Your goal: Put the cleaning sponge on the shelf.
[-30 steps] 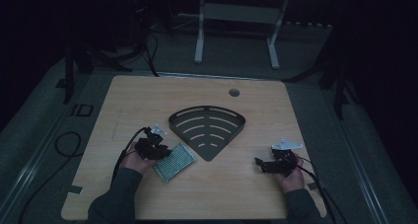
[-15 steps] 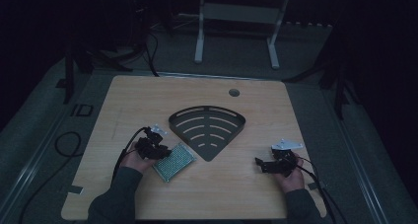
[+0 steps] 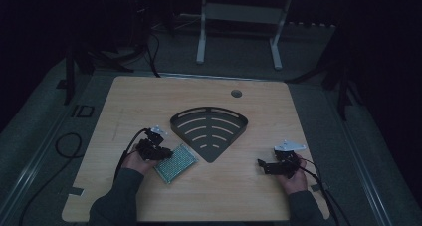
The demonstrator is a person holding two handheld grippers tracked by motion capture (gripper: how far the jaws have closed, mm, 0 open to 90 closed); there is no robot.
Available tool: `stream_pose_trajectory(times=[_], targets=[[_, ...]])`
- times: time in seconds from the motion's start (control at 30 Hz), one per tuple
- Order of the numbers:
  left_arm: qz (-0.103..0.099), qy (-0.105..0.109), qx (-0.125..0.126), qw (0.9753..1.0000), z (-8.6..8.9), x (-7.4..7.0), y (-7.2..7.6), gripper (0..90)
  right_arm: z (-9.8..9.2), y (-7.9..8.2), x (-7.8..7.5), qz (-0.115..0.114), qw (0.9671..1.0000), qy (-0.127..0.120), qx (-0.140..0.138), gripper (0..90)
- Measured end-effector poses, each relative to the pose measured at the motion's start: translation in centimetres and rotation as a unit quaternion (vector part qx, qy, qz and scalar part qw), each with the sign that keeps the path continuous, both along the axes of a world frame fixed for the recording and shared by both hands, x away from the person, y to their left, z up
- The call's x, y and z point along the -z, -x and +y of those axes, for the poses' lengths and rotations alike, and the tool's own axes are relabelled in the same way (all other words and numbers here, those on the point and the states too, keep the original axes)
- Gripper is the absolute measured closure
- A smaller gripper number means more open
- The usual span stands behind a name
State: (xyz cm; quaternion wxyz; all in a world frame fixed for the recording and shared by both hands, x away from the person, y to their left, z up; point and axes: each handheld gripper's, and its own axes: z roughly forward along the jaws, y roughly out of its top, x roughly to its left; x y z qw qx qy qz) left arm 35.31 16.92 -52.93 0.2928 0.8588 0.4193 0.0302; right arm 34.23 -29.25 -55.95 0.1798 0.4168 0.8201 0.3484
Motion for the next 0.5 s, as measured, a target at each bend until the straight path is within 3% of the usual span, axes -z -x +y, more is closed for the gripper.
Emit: stream_pose_trajectory(times=[0.4,0.5], targets=[[-0.009,-0.006,0.007,0.9999,-0.09,-0.23,0.11,89.5,0.0,0.0,0.0,0.0,1.0,0.0,0.0,13.6],[-0.01,0.001,0.008,0.9999,-0.12,-0.23,0.18,90.0,0.0,0.0,0.0,0.0,1.0,0.0,0.0,13.6]])
